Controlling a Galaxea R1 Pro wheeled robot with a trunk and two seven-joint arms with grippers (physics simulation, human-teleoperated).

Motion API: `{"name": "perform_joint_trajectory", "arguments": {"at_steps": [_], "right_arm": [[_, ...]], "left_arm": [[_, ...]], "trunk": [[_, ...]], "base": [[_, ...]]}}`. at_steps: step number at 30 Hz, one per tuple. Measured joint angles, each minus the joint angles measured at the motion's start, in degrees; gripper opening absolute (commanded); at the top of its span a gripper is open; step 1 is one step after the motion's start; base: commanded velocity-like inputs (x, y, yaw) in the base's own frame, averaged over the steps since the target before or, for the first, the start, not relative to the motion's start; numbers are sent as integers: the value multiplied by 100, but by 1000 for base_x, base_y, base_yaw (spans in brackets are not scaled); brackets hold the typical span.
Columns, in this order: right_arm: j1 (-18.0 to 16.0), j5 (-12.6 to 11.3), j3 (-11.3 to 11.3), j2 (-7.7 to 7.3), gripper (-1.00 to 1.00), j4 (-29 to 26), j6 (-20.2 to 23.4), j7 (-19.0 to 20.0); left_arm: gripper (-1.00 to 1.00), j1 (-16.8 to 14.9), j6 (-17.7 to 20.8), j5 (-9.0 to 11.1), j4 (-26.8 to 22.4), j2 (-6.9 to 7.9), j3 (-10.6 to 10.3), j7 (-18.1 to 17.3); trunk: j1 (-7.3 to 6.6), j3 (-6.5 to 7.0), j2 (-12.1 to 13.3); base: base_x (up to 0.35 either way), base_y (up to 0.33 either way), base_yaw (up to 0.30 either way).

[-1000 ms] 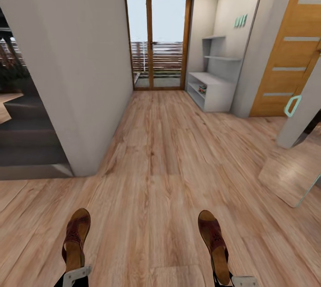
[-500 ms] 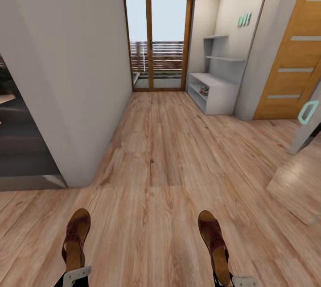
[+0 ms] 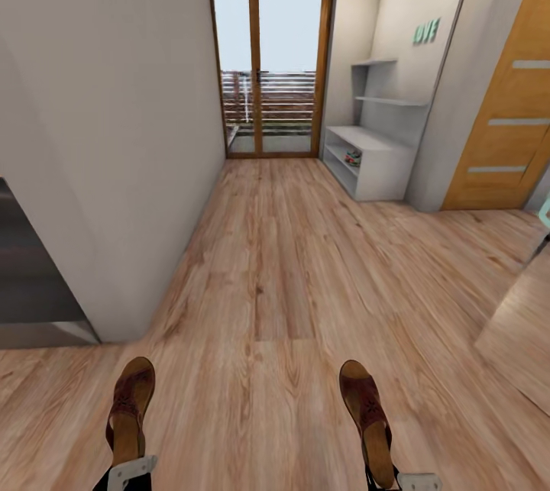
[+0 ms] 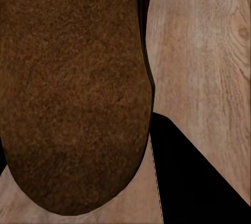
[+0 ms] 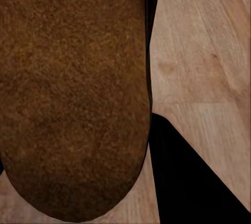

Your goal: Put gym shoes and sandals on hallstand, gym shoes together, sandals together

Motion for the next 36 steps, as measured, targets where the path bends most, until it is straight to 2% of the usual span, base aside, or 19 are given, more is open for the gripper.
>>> {"name": "perform_joint_trajectory", "arguments": {"at_steps": [36], "right_arm": [[0, 0, -8, -1, -100, 3, 0, -8]], "left_arm": [[-100, 0, 0, 3, -7, -2, -1, 0]], "trunk": [[0, 0, 0]], "base": [[339, 0, 0]]}}
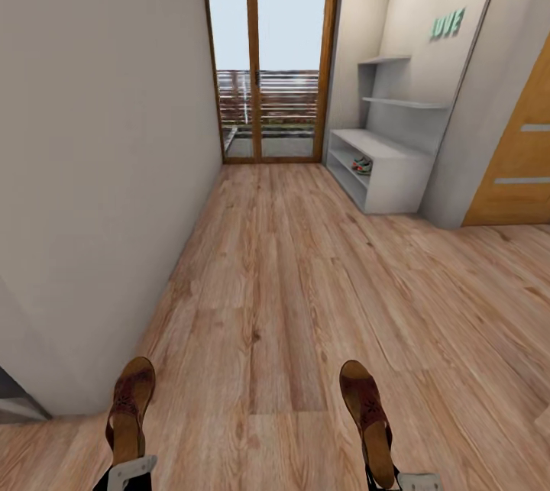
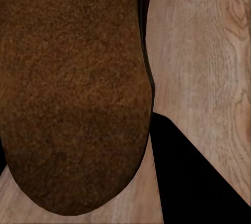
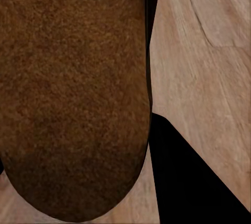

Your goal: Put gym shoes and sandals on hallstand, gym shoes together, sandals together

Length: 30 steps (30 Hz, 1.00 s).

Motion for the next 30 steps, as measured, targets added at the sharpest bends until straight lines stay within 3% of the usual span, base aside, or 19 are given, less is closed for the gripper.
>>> {"name": "perform_joint_trajectory", "arguments": {"at_steps": [30], "right_arm": [[0, 8, 0, 1, -100, 5, 0, 0]], "left_arm": [[-100, 0, 0, 8, 6, -3, 1, 0]], "trunk": [[0, 0, 0]], "base": [[339, 0, 0]]}}
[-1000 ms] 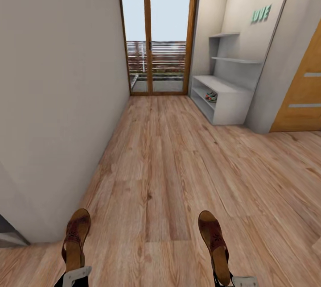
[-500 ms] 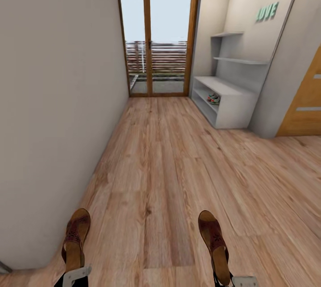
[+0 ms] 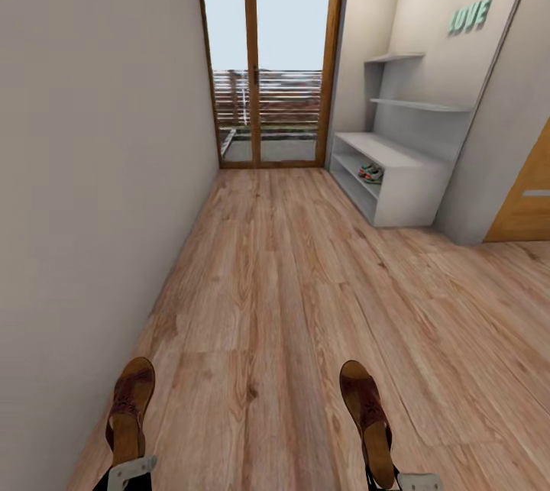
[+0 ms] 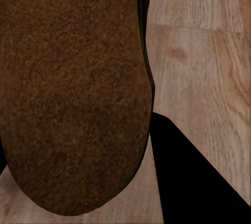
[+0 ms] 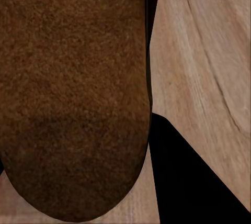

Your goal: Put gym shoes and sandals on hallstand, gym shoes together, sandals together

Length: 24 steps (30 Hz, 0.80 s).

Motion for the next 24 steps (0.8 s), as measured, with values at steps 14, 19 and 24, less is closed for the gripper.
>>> {"name": "perform_joint_trajectory", "arguments": {"at_steps": [14, 19, 24], "right_arm": [[0, -5, 0, 0, -100, 4, 0, 0], [0, -5, 0, 0, -100, 4, 0, 0], [0, -4, 0, 0, -100, 4, 0, 0]], "left_arm": [[-100, 0, 0, -4, 50, 0, 0, 0], [-100, 0, -2, -10, 60, 0, -1, 0], [-100, 0, -1, -7, 62, 0, 0, 0]], "trunk": [[0, 0, 0], [0, 0, 0], [0, 0, 0]], "base": [[339, 0, 0], [339, 0, 0], [339, 0, 0]]}}
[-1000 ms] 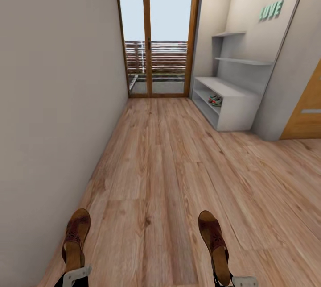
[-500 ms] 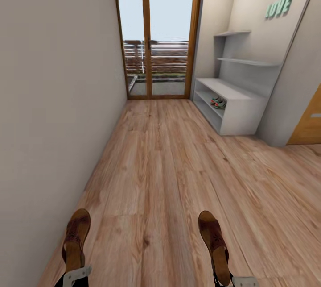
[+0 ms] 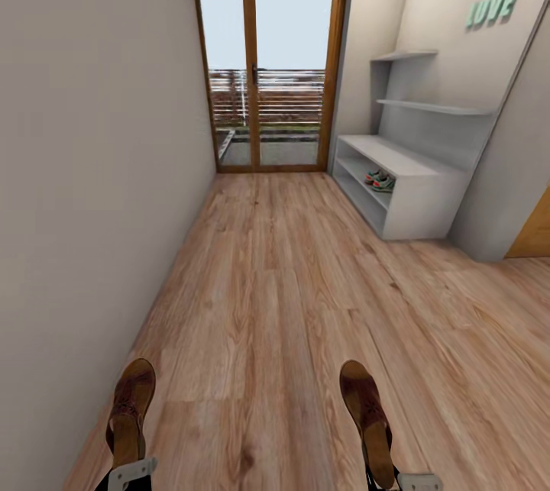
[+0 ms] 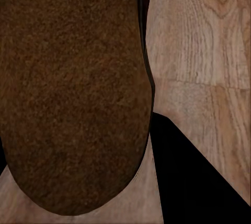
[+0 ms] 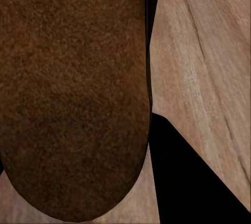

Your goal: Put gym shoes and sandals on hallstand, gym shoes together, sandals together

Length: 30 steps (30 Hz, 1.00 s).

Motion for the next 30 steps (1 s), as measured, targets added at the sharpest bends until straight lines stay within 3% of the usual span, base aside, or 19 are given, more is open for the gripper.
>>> {"name": "perform_joint_trajectory", "arguments": {"at_steps": [30], "right_arm": [[0, 0, 0, 0, -100, 0, 0, 0]], "left_arm": [[-100, 0, -5, 3, 0, 0, 0, 0]], "trunk": [[0, 0, 0]], "base": [[339, 0, 0]]}}
